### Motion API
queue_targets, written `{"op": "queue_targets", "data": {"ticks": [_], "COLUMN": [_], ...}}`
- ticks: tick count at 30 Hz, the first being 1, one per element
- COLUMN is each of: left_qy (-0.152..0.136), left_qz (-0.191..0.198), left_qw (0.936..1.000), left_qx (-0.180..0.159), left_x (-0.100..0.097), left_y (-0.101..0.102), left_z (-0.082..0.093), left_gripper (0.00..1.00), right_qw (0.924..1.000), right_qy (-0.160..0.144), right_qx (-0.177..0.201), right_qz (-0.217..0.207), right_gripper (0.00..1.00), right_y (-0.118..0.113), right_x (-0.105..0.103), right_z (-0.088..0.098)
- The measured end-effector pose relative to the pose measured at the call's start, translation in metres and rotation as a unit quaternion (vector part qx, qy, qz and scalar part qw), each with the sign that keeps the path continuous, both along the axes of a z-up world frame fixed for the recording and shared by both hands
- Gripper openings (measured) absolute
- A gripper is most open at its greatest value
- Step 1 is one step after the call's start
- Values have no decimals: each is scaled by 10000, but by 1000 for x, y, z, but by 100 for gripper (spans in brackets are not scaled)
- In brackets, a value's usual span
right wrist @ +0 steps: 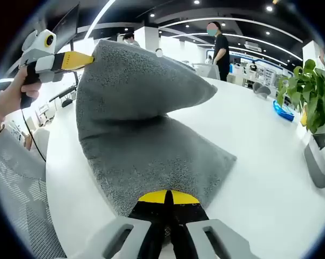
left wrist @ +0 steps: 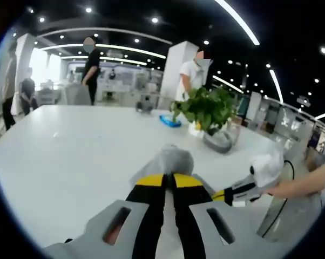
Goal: Open the folded towel by lifting each exposed corner and separating the folded layers until the towel lies flat within the target outline without major curled edges
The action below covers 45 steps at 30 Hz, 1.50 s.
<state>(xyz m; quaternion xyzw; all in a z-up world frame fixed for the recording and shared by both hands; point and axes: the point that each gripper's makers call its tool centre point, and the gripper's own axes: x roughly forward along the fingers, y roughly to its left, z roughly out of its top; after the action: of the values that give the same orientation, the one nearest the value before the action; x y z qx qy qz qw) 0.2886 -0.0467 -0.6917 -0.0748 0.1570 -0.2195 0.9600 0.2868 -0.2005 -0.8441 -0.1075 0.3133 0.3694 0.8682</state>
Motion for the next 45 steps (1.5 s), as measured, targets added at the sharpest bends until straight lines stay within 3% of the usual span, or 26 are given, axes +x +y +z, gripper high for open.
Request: {"op": "queue_targets", "data": {"ticks": [7,21,25,28,38,40,42,45], "left_qy": [62,449,648,784,1021,1160,1342,1365], "left_qz": [229,765,1056,1203,1382,1527,1617,1653], "left_qw": [9996,9955,9921,9891,9844,9810,9767,9756], "left_qx": [158,325,198,326,389,300,443,473], "left_x": [-5,-20,-20,-22,-25,-27,-32,-32], "left_y": [21,62,74,80,91,97,102,103], "left_z": [-8,-41,-49,-55,-66,-71,-77,-79], "left_gripper": [4,4,4,4,4,4,4,4], "right_qw": [10000,10000,9999,9999,9999,9999,9999,9999], "right_qy": [-39,-67,-65,-77,-73,-71,-69,-68], "right_qx": [38,59,78,79,125,135,140,146], "right_qz": [-3,0,-4,-1,-13,-15,-15,-16], "right_gripper": [0,0,0,0,0,0,0,0], "right_y": [1,0,-1,-1,0,0,0,0], "right_x": [-2,0,0,0,0,0,0,-1], "right_z": [1,1,0,1,1,1,1,1]}}
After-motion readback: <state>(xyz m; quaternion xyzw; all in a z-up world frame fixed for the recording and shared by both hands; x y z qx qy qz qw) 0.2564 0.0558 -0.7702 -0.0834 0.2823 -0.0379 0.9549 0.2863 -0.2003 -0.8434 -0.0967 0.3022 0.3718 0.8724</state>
